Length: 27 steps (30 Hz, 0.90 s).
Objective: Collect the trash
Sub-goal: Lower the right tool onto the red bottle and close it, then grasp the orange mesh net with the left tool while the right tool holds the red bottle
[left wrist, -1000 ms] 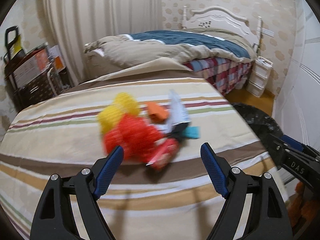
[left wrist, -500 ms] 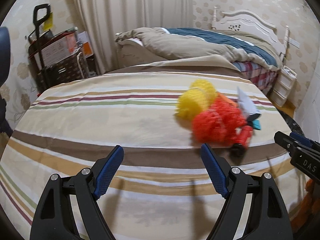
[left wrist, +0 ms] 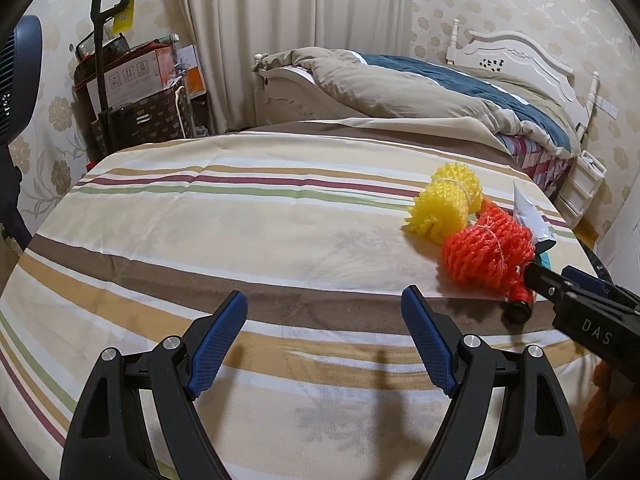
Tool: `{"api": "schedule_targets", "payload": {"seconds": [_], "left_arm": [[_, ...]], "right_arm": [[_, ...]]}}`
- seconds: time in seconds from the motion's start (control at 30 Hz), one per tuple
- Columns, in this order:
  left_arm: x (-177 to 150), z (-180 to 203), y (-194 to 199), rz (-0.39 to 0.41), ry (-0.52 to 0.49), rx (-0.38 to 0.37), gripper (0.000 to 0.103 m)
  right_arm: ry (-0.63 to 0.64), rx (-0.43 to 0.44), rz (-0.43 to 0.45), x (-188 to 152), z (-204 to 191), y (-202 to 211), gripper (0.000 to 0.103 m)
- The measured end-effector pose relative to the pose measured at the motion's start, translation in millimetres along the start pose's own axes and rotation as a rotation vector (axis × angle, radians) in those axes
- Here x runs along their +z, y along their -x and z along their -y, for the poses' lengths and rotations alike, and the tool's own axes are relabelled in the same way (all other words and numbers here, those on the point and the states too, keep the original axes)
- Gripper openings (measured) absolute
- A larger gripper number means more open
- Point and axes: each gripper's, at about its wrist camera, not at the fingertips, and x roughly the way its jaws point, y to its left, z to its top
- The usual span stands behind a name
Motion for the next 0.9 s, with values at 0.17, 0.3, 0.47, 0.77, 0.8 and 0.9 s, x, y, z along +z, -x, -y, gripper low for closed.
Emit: {"api": "schedule_targets", "payload": {"seconds": [0.17, 0.3, 0.47, 0.77, 0.8, 0.9], "left_arm": [[0, -1, 0, -0.001, -0.001, 0.000, 0.079], [-1, 0, 0, -0.001, -0.004, -0.001, 0.079], [-2, 6, -1, 0.001, -0.022, 0.002, 0.079], [-3, 20, 1, 0.009, -0.048, -0.037, 0.079], [-3, 23, 1, 0.010, -0.052, -0.044, 0.079], [-4, 32, 1, 0.010, -0.065, -0.059, 0.079]], "right_arm": [[0.002, -0.017, -0.023, -6, 5, -1, 0.067], [-0.004, -0.017, -0.028, -7, 9, -1, 0.063], [0.023, 0.005, -0.036, -4, 4, -6, 0.043], [0.054, 0.011, -0.040, -11, 8, -2, 0.023], [0.050, 0.006, -0.039, -12, 10, -1, 0.023], [0.024, -0.006, -0.036, -15, 24, 4, 0.023]]}}
